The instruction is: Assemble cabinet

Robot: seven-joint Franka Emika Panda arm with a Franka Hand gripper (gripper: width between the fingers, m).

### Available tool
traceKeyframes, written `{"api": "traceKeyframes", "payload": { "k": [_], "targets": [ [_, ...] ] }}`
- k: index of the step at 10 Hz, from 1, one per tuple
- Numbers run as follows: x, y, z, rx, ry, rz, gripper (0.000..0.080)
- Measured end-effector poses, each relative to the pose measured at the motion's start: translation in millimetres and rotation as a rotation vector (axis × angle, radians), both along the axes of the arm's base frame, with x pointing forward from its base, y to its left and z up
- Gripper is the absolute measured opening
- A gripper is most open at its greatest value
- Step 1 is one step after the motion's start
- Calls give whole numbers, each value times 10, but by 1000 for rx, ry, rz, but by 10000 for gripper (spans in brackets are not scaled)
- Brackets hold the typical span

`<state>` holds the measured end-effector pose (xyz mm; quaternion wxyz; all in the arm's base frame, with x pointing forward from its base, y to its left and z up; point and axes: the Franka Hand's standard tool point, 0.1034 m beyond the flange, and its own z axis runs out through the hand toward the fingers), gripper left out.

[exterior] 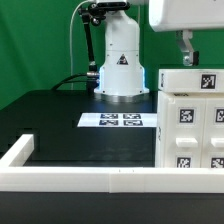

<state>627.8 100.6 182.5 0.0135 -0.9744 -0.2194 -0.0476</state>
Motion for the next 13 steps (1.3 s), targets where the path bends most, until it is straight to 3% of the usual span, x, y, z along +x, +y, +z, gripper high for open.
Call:
{"api": "traceKeyframes", "payload": {
  "k": [4,6,8,11,13],
  "targets": [
    [-10,-119,-27,-63,-5,499,797],
    [-15,-67,-28,-123,-1,718,797],
    [-37,-63,-60,-139,12,821,797],
    [-58,-144,-98,-198,31,1199,797],
    [-60,-197,-111,-204,35,1257,797]
  ]
}}
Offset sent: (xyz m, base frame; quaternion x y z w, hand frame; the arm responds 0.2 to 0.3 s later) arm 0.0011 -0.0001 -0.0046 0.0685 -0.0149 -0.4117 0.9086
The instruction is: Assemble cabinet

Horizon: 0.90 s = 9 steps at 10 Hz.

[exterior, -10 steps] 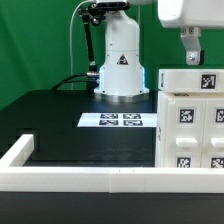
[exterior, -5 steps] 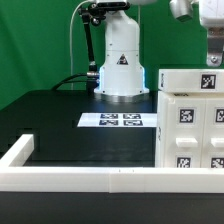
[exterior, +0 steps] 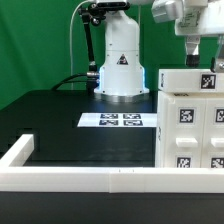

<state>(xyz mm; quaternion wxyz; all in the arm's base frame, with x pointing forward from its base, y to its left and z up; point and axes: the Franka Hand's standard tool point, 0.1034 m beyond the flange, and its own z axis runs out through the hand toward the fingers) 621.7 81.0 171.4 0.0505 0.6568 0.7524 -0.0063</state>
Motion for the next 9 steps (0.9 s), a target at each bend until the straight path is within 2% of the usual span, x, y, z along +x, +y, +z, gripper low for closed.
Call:
{"api": "traceKeyframes", "payload": {
  "k": [5,7,9],
  "targets": [
    [-40,-71,-87,-1,12,-51,797],
    [-41,-73,-90,0,12,-61,555],
    [-40,-81,-90,0,12,-65,558]
  ]
}}
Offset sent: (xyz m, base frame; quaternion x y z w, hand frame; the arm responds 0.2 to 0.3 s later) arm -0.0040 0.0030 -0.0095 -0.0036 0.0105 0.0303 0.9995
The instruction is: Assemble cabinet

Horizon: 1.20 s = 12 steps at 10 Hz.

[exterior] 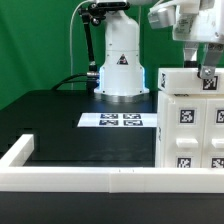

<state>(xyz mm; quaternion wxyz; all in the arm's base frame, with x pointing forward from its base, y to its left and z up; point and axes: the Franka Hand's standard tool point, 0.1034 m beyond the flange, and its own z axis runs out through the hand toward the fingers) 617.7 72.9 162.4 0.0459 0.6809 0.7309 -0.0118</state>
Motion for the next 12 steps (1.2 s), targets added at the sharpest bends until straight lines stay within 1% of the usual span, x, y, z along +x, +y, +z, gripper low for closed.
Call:
{"api": "traceKeyframes", "payload": {
  "k": [3,4,6,7,9,11,12],
  "targets": [
    [-1,-5,-1,3,-4,-51,559],
    [-2,-2,-2,16,-20,-267,560],
    [-5,3,-3,30,-36,-485,560],
    [-44,5,-12,45,-43,-668,560],
    [-55,15,-14,53,-54,-834,560],
    [-62,48,-16,70,-73,-1140,561],
    [-70,93,-18,77,-84,-1300,561]
  ]
}}
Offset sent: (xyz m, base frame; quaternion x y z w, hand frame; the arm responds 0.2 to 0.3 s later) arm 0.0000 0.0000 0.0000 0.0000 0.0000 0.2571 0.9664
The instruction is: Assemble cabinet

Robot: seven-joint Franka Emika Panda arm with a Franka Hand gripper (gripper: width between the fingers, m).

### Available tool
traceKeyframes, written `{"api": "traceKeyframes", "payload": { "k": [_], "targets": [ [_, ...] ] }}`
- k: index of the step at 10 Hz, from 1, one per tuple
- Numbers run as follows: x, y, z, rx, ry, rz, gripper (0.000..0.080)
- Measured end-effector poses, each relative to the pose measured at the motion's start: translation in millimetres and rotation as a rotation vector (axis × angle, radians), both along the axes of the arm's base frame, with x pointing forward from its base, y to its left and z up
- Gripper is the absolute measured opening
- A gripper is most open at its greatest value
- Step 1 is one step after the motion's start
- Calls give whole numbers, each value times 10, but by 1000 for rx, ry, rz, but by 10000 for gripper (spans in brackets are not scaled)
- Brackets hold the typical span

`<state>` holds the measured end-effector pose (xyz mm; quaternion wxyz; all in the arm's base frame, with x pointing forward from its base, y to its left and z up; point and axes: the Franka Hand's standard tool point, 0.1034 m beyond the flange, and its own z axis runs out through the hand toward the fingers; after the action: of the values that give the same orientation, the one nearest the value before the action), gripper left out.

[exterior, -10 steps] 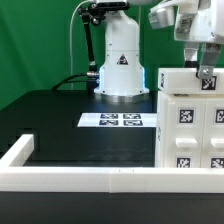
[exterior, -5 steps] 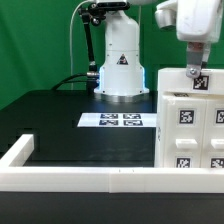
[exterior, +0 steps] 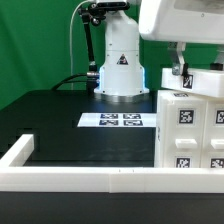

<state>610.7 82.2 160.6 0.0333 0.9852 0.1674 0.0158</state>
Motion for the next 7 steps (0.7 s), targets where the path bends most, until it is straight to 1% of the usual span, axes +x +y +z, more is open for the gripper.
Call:
{"api": "traceKeyframes", "payload": {
  "k": [1,4,5,6,7],
  "targets": [
    [-4,26,-1,7,-8,-144,561],
    [-11,56,-6,33,-21,-463,561],
    [-15,72,-12,43,-27,-619,561],
    [-20,86,-14,53,-27,-701,561],
    [-45,123,-14,79,-36,-972,561]
  ]
}}
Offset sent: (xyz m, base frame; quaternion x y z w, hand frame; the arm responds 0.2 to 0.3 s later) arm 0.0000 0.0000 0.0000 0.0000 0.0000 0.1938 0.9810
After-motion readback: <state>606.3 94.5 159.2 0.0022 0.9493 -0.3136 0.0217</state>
